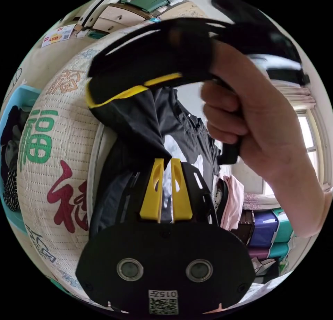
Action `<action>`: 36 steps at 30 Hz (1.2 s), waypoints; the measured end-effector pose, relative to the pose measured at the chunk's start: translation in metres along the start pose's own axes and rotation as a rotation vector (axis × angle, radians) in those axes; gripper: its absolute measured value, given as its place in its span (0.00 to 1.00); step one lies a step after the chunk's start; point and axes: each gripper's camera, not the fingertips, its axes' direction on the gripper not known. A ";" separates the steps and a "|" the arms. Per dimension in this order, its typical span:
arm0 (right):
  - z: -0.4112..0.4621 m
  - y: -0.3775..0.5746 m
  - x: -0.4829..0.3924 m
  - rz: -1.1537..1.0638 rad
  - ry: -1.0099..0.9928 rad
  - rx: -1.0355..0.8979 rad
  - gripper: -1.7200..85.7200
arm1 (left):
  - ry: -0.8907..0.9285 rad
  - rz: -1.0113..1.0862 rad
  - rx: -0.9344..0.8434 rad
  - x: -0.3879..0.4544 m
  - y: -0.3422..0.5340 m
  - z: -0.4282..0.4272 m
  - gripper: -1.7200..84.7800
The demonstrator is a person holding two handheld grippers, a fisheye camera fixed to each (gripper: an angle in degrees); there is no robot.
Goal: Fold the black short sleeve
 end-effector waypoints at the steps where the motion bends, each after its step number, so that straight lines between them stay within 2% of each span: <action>1: 0.018 -0.010 -0.003 -0.018 0.050 -0.036 0.11 | -0.002 0.003 -0.007 -0.003 0.000 0.008 0.04; 4: 0.052 -0.023 0.003 0.014 0.179 -0.092 0.05 | -0.002 0.008 -0.013 -0.010 0.001 0.025 0.05; 6: 0.054 -0.022 0.012 0.058 0.191 -0.076 0.02 | -0.003 0.014 -0.019 -0.014 0.002 0.035 0.05; 11: 0.024 0.022 0.057 0.224 0.117 0.088 0.01 | 0.012 0.008 -0.022 -0.024 0.009 0.056 0.06; 15: 0.002 0.092 0.110 0.454 -0.019 0.216 0.01 | 0.042 0.013 -0.036 -0.029 0.021 0.073 0.07; 19: 0.021 0.175 0.160 0.733 -0.125 0.245 0.01 | 0.053 0.028 -0.066 -0.033 0.038 0.085 0.08; 22: 0.041 0.219 0.182 0.838 -0.211 0.287 0.01 | 0.042 0.027 -0.061 -0.038 0.049 0.089 0.09; 26: 0.057 0.241 0.202 0.859 -0.250 0.299 0.01 | 0.003 0.042 -0.044 -0.041 0.056 0.098 0.10; 30: 0.068 0.254 0.218 0.872 -0.311 0.300 0.01 | -0.095 0.330 0.025 -0.009 0.050 0.109 0.10; 33: 0.069 0.259 0.219 0.848 -0.308 0.304 0.01 | -0.095 0.338 -0.070 -0.011 0.041 0.146 0.12; 36: 0.066 0.263 0.218 0.819 -0.291 0.303 0.01 | -0.122 0.320 -0.135 -0.021 0.049 0.178 0.09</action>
